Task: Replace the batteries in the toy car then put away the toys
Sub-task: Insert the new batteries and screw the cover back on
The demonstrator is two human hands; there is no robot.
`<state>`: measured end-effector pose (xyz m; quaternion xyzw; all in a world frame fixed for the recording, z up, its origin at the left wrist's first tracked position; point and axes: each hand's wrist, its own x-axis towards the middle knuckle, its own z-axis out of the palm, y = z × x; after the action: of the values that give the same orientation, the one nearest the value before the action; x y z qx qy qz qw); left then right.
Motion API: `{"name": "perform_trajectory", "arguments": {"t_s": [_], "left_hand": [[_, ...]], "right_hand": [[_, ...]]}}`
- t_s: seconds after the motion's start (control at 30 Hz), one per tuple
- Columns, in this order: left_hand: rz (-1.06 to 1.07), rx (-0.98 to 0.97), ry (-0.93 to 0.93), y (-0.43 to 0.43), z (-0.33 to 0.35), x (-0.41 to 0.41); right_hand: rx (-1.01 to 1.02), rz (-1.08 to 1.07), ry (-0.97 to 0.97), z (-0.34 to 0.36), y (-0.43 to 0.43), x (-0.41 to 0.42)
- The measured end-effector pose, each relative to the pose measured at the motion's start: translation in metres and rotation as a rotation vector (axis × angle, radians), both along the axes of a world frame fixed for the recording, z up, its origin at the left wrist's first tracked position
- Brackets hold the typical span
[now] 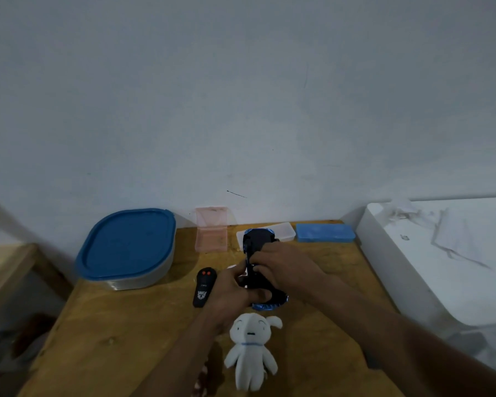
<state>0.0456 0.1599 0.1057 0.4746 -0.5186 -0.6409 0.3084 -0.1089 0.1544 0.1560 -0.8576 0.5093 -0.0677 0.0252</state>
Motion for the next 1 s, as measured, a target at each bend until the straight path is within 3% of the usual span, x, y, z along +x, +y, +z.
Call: {"name": "perform_trajectory", "arguments": {"t_s": [0.17,0.63,0.77,0.9,1.0], "left_hand": [[0.003,-0.036,0.03,0.001,0.002,0.002],[0.042,0.015,0.014,0.003,-0.013,0.007],[0.007,0.058,-0.003,0.0,-0.024,0.014],[0.038,0.066,-0.012,-0.007,-0.026,0.014],[0.057,0.015,-0.024,-0.021,-0.029,0.012]], "right_hand": [[0.006,0.07,0.129,0.002,0.002,0.002],[0.125,0.039,0.178,-0.012,0.003,0.013],[0.241,-0.075,-0.072,-0.018,0.001,0.011],[0.158,-0.312,-0.426,-0.027,-0.004,0.001],[0.136,-0.431,-0.467,-0.035,-0.017,-0.012]]}}
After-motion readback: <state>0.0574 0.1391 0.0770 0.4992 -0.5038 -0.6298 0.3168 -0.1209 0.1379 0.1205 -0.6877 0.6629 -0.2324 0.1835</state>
